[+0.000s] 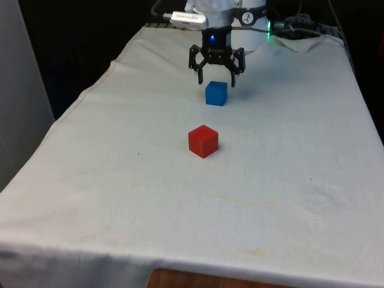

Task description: Stack the two cubes.

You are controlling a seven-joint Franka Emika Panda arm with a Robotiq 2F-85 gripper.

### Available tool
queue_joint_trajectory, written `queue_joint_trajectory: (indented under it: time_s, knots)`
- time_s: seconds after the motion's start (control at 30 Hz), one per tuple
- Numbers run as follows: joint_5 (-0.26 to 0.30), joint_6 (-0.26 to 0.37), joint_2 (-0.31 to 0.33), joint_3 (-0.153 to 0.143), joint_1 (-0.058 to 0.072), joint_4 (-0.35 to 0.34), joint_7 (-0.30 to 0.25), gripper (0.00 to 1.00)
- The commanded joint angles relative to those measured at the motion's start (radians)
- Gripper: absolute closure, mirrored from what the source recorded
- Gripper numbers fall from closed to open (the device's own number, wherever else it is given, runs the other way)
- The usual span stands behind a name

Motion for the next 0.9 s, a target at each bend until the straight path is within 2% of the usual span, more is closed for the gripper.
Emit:
queue_joint_trajectory:
  time_s: [0.0,0.1,0.13,0.17,0.37,0.4,0.43,0.63,0.67,0.7,0.87]
  knots:
    - [0.028,0.003,0.001,0.011,0.000,0.002,-0.014,0.00]
    - [0.026,0.004,0.015,0.012,0.000,0.011,-0.013,0.00]
    - [0.000,0.000,0.016,0.001,0.001,0.010,0.000,0.00]
    - [0.027,0.005,0.019,0.012,0.000,0.013,-0.013,0.00]
    - [0.040,0.021,0.040,0.022,-0.004,0.019,-0.021,0.00]
    - [0.001,0.010,0.046,0.003,0.001,0.023,0.000,0.00]
    - [0.042,0.026,0.042,0.024,-0.005,0.018,-0.023,0.00]
    - [0.060,0.062,0.063,0.041,-0.013,0.014,-0.031,0.00]
    - [0.009,0.058,0.083,0.009,0.000,0.023,0.000,0.00]
    - [0.062,0.067,0.065,0.043,-0.014,0.013,-0.031,0.00]
    - [0.071,0.100,0.073,0.051,-0.018,0.002,-0.034,0.00]
